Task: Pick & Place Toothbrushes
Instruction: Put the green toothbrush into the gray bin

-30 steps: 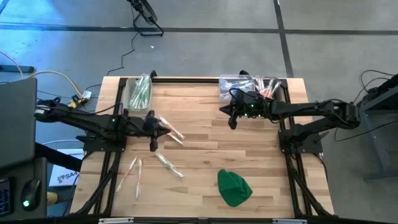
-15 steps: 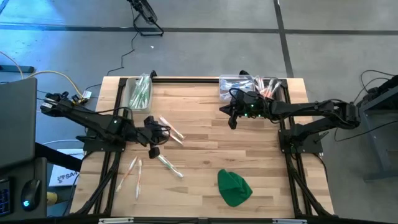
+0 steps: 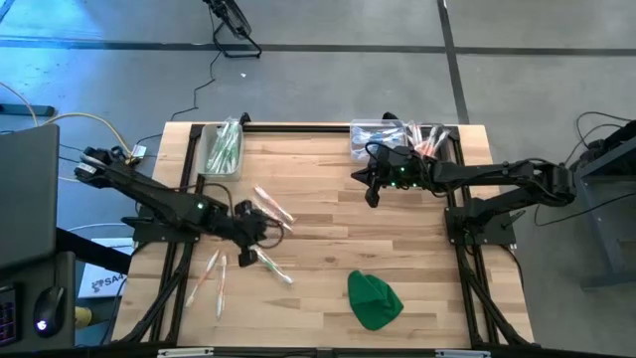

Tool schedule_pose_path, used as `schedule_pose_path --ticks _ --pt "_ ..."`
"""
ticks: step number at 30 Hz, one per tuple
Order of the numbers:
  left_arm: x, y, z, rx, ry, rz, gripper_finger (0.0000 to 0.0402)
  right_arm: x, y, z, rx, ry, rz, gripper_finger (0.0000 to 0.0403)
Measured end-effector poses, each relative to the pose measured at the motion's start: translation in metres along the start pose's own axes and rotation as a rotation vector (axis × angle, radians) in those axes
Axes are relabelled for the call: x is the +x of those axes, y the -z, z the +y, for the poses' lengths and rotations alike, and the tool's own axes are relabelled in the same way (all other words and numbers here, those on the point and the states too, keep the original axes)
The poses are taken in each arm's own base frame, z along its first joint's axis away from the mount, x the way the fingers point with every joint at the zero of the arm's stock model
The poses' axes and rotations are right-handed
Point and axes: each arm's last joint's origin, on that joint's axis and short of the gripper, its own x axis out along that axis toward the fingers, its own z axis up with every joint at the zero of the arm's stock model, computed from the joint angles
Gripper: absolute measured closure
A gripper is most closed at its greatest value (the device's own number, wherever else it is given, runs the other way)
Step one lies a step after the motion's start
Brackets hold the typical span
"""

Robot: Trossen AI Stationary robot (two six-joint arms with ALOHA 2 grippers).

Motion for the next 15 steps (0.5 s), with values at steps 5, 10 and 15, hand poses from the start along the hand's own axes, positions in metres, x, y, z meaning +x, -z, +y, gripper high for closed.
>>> schedule_pose_path --ticks 5,10,15 --pt "0.015 0.01 -0.014 0.066 -0.007 0.075 0.0401 0.0 0.0 0.0 -0.001 0.0 0.0 0.0399" --pt "0.025 0.016 -0.022 0.055 0.012 0.13 0.0401 0.0 0.0 0.0 0.0 0.0 0.0 0.0399" --pt "0.031 0.016 -0.027 -0.02 0.084 0.163 0.0401 0.0 0.0 0.0 0.0 0.0 -0.001 0.0399"
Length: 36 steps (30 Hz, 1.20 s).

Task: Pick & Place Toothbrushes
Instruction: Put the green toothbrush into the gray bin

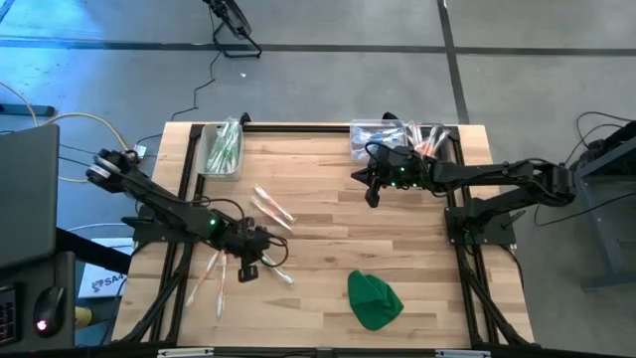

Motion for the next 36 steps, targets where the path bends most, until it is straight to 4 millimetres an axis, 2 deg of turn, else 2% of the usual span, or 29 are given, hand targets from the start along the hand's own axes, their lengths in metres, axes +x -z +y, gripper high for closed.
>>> schedule_pose_path --ticks 12,21,28,36 --pt "0.003 -0.015 -0.01 0.095 0.063 -0.165 0.0401 0.0 0.001 0.0 0.0 0.001 0.007 0.0399" --pt "0.028 -0.018 -0.016 0.139 -0.005 -0.103 0.0401 0.0 0.001 0.0 -0.002 0.001 0.007 0.0399" --pt "0.025 -0.036 -0.029 0.254 -0.046 -0.002 0.0401 0.0 0.001 0.0 -0.009 0.001 0.007 0.0399" --pt "0.021 -0.038 -0.03 0.255 -0.061 0.023 0.0387 0.0 0.002 0.0 -0.018 0.002 0.016 0.0399"
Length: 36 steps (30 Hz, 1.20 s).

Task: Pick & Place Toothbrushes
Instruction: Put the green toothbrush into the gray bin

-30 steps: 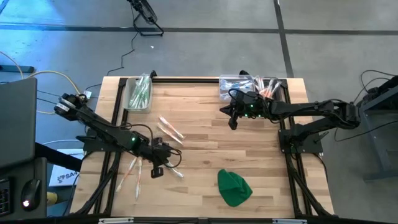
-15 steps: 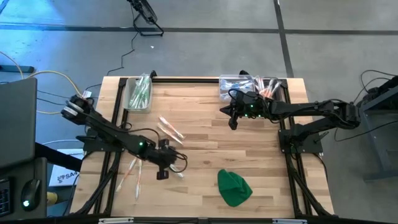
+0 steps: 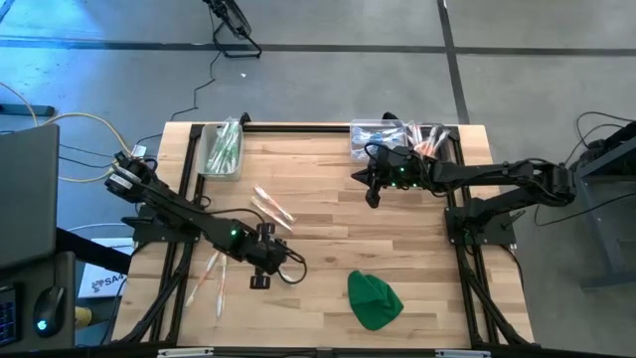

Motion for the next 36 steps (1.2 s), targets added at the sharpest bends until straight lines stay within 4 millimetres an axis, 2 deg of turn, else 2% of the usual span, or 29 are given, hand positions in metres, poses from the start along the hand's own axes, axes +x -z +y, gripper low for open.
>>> schedule_pose_path --ticks 8,12,36 --pt "0.008 0.002 -0.001 0.005 -0.012 0.037 0.0291 0.0 0.001 0.0 0.0 0.001 0.005 0.0399" --pt "0.011 0.003 -0.001 0.024 -0.002 0.052 0.0262 0.0 0.001 0.0 0.001 0.001 0.006 0.0399" --pt "0.052 0.012 -0.007 0.038 0.022 0.181 0.0257 0.0 0.004 0.0 -0.007 0.005 0.018 0.0399"
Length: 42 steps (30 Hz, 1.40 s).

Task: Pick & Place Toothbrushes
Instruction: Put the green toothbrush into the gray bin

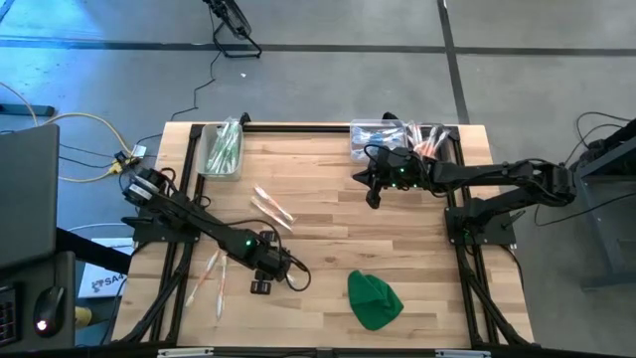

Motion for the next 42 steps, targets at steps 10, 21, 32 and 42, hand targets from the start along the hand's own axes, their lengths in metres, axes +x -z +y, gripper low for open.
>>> schedule_pose_path --ticks 10,21,32,42 --pt "0.0009 -0.0003 -0.0002 0.0 0.001 -0.003 0.0257 0.0 0.0004 0.0 0.0 0.0 0.004 0.0399" --pt "0.0015 -0.0001 -0.0002 -0.001 0.002 -0.002 0.0257 0.0 0.0006 0.0 0.0 0.0 0.006 0.0399" --pt "0.0019 -0.0001 -0.0003 -0.001 0.005 -0.002 0.0279 0.0 0.0006 -0.0001 0.0 0.001 0.007 0.0399" --pt "0.002 -0.0003 -0.0007 -0.003 0.01 -0.002 0.034 0.0 0.0006 0.0 -0.022 0.0 0.006 0.0399"
